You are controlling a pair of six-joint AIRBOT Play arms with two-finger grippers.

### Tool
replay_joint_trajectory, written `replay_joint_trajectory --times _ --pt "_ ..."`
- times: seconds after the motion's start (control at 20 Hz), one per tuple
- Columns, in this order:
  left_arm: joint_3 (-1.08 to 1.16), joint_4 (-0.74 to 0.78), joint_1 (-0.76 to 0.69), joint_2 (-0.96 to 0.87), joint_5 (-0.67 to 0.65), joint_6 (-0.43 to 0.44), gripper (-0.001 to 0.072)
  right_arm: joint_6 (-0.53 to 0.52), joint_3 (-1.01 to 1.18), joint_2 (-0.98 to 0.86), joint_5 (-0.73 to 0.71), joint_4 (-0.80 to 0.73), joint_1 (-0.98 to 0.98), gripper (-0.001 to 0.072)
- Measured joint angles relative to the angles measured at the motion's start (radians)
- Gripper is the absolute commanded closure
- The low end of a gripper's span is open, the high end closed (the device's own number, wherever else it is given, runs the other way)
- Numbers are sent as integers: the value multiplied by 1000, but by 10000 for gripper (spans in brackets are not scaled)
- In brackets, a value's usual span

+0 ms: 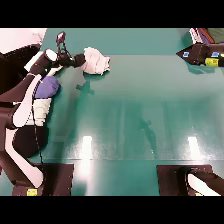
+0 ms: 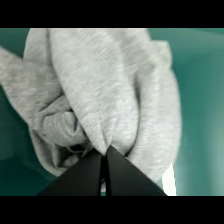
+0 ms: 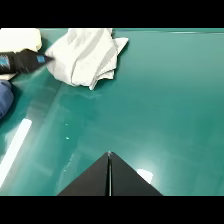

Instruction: Fold the shirts.

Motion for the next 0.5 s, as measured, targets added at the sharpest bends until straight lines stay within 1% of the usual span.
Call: replay_joint_trajectory --times 0.15,0.35,0.5 --pt "142 2 19 66 -92 11 688 0 48 0 -1 -4 0 699" --pt "226 83 19 286 -173 21 688 0 179 0 -4 -11 0 699" --pt "241 151 -27 441 -291 31 688 -1 280 0 -1 -38 0 699"
